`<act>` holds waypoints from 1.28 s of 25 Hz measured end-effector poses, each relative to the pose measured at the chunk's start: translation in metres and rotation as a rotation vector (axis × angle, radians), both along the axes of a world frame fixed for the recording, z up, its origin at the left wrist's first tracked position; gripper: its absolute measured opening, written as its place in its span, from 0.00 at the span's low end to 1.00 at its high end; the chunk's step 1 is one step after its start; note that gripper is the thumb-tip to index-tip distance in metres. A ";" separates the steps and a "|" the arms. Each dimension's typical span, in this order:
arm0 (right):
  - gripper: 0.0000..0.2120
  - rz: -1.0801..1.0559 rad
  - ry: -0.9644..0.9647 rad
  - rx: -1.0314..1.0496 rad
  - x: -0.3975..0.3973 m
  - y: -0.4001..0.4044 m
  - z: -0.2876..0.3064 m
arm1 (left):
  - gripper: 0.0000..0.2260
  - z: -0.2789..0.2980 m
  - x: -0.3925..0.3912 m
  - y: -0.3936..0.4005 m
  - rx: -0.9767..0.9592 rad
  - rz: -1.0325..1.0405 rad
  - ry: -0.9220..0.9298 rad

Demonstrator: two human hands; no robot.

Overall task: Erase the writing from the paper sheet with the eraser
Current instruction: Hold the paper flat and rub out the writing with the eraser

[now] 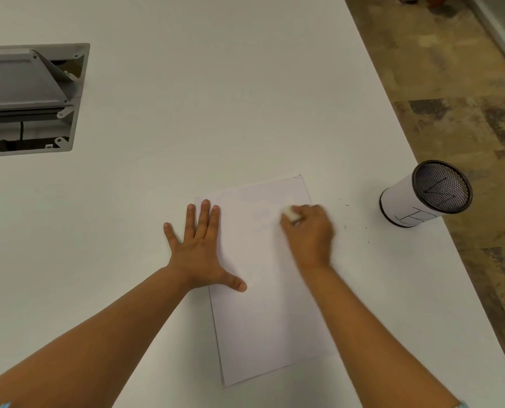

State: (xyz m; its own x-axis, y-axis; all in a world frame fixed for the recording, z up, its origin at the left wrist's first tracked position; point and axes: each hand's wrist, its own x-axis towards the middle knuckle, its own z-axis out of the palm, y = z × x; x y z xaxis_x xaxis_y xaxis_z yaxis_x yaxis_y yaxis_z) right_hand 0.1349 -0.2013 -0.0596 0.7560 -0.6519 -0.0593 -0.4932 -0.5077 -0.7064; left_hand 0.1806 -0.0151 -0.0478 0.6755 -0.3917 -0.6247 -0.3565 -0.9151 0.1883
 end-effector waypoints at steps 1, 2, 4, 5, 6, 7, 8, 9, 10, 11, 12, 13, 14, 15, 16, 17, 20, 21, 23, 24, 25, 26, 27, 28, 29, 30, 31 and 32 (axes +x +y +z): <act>0.10 -0.131 -0.001 0.006 0.004 -0.013 0.001 | 0.68 0.001 0.000 0.000 -0.001 0.002 0.004; 0.09 -0.214 0.006 0.012 0.006 -0.017 0.001 | 0.67 0.001 -0.001 0.000 -0.003 -0.001 0.007; 0.09 -0.074 0.025 0.015 0.005 0.008 0.004 | 0.67 0.001 -0.001 0.000 -0.002 0.000 0.006; 0.09 0.085 0.030 0.040 0.000 0.028 0.002 | 0.67 0.001 -0.001 0.000 0.003 0.000 0.003; 0.09 0.197 0.028 0.057 -0.004 0.039 0.002 | 0.67 0.001 -0.001 0.000 0.008 -0.002 0.001; 0.09 0.207 0.009 0.040 -0.004 0.033 0.002 | 0.67 0.001 0.000 -0.001 0.012 -0.006 0.002; 0.10 0.115 -0.001 0.007 0.001 0.016 0.002 | 0.67 0.002 0.000 -0.001 0.012 -0.009 0.004; 0.10 0.003 0.008 -0.019 0.005 -0.006 0.001 | 0.67 0.002 0.000 -0.001 0.010 -0.009 0.006; 0.10 -0.088 0.035 -0.034 0.007 -0.025 0.004 | 0.67 0.002 0.000 -0.001 0.008 -0.007 0.009; 0.11 -0.147 0.033 -0.032 0.008 -0.037 0.006 | 0.67 0.002 0.000 0.000 0.005 -0.008 0.011; 0.12 -0.181 -0.005 -0.024 0.006 -0.039 0.009 | 0.67 0.002 0.000 -0.001 0.005 -0.011 0.011; 0.12 -0.206 -0.079 0.016 0.007 -0.030 0.012 | 0.67 0.001 0.000 0.000 0.006 -0.012 0.009; 0.11 -0.239 -0.173 0.135 0.008 -0.013 0.015 | 0.67 0.001 0.000 0.000 0.008 -0.012 0.010; 0.08 -0.263 -0.248 0.355 0.007 0.009 0.017 | 0.67 0.001 0.000 0.000 0.009 -0.011 0.013; 0.07 -0.267 -0.282 0.666 0.006 0.034 0.021 | 0.67 0.002 0.000 0.000 0.009 -0.007 0.015; 0.09 -0.249 -0.273 1.022 0.004 0.055 0.023 | 0.67 0.001 0.000 0.000 0.009 -0.008 0.011; 0.15 -0.195 -0.176 1.610 0.004 0.055 0.012 | 0.67 0.001 0.000 -0.001 0.001 0.001 0.011; 0.15 -0.255 -0.279 1.636 0.006 0.034 0.008 | 0.67 0.001 0.000 -0.001 -0.001 0.006 0.009; 0.15 -0.487 -0.619 1.549 0.010 -0.022 0.003 | 0.67 0.003 0.000 -0.001 0.003 0.004 0.011; 0.14 -0.586 -0.752 1.446 0.008 -0.047 0.006 | 0.67 0.002 0.000 -0.001 0.002 0.002 0.012; 0.14 -0.625 -0.823 1.353 0.005 -0.063 0.014 | 0.67 0.002 0.000 -0.001 0.000 -0.001 0.008; 0.13 -0.624 -0.837 1.293 0.003 -0.066 0.020 | 0.67 0.002 0.000 -0.001 0.000 -0.001 0.007; 0.14 -0.570 -0.815 1.288 0.002 -0.057 0.023 | 0.67 0.002 0.000 -0.001 0.000 0.002 0.010; 0.14 -0.493 -0.778 1.328 0.004 -0.038 0.023 | 0.67 0.003 0.000 -0.001 -0.003 0.006 0.012; 0.14 -0.410 -0.718 1.407 0.005 -0.012 0.022 | 0.67 0.003 -0.001 -0.001 -0.006 0.009 0.013; 0.14 -0.326 -0.623 1.495 0.006 0.015 0.021 | 0.67 0.003 -0.001 -0.001 -0.006 0.009 0.011; 0.14 -0.261 -0.501 1.570 0.006 0.038 0.018 | 0.67 0.004 -0.001 -0.001 -0.004 0.007 0.012; 0.14 -0.239 -0.399 1.603 0.006 0.050 0.011 | 0.67 0.004 -0.001 -0.002 -0.002 0.005 0.015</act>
